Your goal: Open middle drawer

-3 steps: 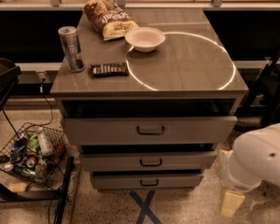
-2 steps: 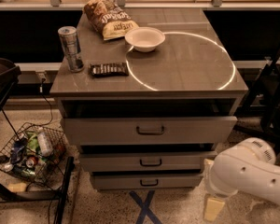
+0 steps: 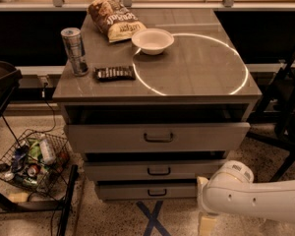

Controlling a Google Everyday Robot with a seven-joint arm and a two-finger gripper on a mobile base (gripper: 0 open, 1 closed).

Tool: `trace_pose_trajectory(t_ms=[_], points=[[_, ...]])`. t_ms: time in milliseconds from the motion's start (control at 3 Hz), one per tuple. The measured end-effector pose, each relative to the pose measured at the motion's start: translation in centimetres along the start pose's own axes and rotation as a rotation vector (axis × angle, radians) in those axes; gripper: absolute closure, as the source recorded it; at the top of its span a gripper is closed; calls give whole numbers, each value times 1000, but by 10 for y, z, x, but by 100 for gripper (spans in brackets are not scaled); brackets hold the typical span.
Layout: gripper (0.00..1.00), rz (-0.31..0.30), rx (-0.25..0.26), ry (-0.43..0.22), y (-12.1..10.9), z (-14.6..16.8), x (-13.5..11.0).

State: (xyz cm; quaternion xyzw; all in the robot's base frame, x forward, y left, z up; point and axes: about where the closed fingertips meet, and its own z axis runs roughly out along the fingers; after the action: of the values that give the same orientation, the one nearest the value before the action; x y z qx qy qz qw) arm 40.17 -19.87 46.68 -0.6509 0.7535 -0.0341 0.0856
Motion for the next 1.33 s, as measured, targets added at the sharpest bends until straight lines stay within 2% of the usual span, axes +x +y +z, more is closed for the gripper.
trace_pose_trajectory(t_ms=[333, 667, 1000, 1333], points=[[0, -49, -15, 14, 6, 65, -19], [0, -49, -15, 14, 6, 65, -19], [0, -36, -35, 55, -2, 90, -25], [0, -31, -62, 116, -16, 146, -35]])
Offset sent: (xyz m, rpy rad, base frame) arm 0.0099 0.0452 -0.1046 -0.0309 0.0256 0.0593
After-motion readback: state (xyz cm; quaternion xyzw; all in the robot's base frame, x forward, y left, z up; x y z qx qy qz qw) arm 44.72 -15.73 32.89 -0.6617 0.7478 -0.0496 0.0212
